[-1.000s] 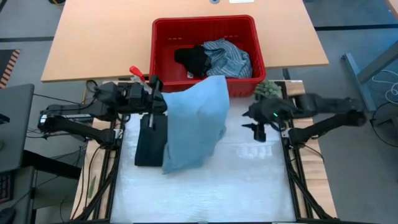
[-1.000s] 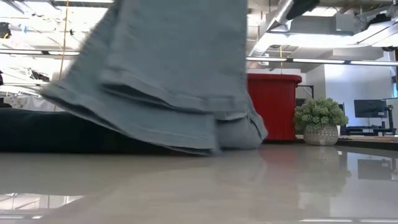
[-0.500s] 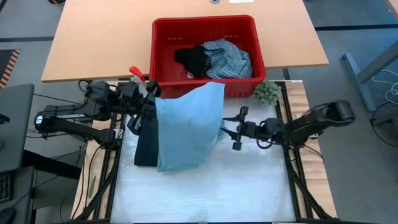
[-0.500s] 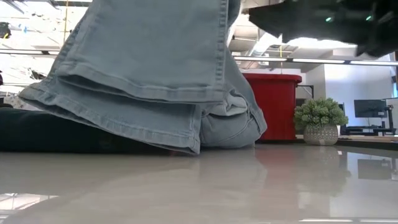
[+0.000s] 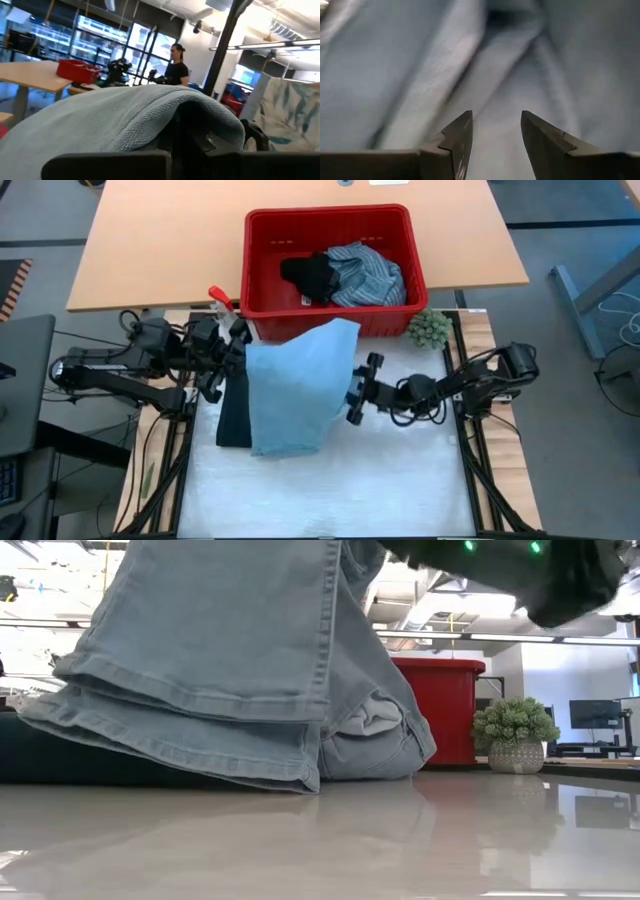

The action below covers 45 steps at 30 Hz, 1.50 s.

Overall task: Fold Laundry from Bin
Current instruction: Fold the light blue pants

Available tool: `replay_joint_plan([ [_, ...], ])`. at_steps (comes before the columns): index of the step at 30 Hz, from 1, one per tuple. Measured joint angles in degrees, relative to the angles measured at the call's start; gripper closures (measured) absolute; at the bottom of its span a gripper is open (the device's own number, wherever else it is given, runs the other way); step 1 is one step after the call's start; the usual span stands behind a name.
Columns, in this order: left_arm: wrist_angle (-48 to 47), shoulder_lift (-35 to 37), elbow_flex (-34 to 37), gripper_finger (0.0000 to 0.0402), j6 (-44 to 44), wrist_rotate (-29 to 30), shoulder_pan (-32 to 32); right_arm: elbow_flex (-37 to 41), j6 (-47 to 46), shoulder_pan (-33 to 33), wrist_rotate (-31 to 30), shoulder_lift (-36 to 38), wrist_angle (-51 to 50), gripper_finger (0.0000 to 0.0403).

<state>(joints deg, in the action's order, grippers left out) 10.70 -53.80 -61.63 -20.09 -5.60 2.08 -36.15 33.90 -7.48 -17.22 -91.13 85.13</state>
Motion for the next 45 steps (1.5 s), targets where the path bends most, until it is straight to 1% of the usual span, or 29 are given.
replay_joint_plan([
  [3,-0.9,0.0,0.0,0.0401,0.5,0.4,0.7,-5.0,-0.2,1.9,-0.8,2.0,-10.0,0.0211],
  [5,-1.4,0.0,0.0,0.0401,0.5,1.0,0.7,-8.5,2.0,2.9,-0.9,1.9,-16.1,0.021],
  [8,-1.8,0.0,0.0,0.0401,0.4,1.5,0.7,-12.3,4.1,3.6,-0.9,1.9,-21.5,0.021],
  [13,-2.4,0.0,0.0,0.0401,0.0,1.6,0.7,-13.3,9.0,3.6,-1.4,1.9,-23.2,0.021],
  [16,-2.6,0.0,0.0,0.0401,0.0,1.7,0.7,-13.3,12.1,3.3,-3.7,1.9,-20.6,0.021],
  [21,-3.3,0.0,0.0,0.0401,-0.1,-0.4,0.7,-13.3,13.0,5.3,-3.8,1.9,-18.4,0.021],
  [23,-3.7,0.0,0.0,0.0401,-0.1,-0.8,0.7,-13.4,10.9,6.7,-1.4,1.9,-19.2,0.021],
  [25,-3.6,0.0,0.0,0.0401,0.1,-0.8,0.7,-14.6,7.7,8.4,2.2,1.9,-23.2,0.021],
  [29,-3.5,0.0,0.0,0.0401,0.4,-1.0,0.7,-16.7,3.3,10.8,6.1,1.8,-30.0,0.0214],
  [31,-3.5,0.0,0.0,0.0401,0.5,-1.0,0.7,-16.7,3.2,10.6,7.1,1.8,-30.5,0.023],
  [33,-3.1,0.0,0.0,0.0401,0.9,-1.0,0.7,-16.7,3.7,9.6,6.9,1.8,-31.5,0.0268],
  [36,-3.0,0.6,0.0,0.0401,2.5,-1.2,0.7,-16.7,5.9,7.9,4.7,1.8,-33.2,0.0359],
  [37,-3.0,0.9,0.0,0.04,2.8,-1.2,0.7,-16.7,7.0,7.2,3.1,1.8,-33.3,0.0375],
  [40,-3.6,1.8,0.0,0.0392,2.9,-1.2,0.7,-16.7,10.3,5.3,-4.4,2.1,-31.2,0.0377],
  [42,-5.5,2.6,0.0,0.0382,2.8,-1.1,0.7,-16.7,14.1,3.9,-9.4,3.6,-31.3,0.0377],
  [45,-8.0,4.2,0.0,0.0366,2.9,0.5,0.7,-16.6,15.7,2.4,-12.7,7.1,-32.9,0.0377],
])
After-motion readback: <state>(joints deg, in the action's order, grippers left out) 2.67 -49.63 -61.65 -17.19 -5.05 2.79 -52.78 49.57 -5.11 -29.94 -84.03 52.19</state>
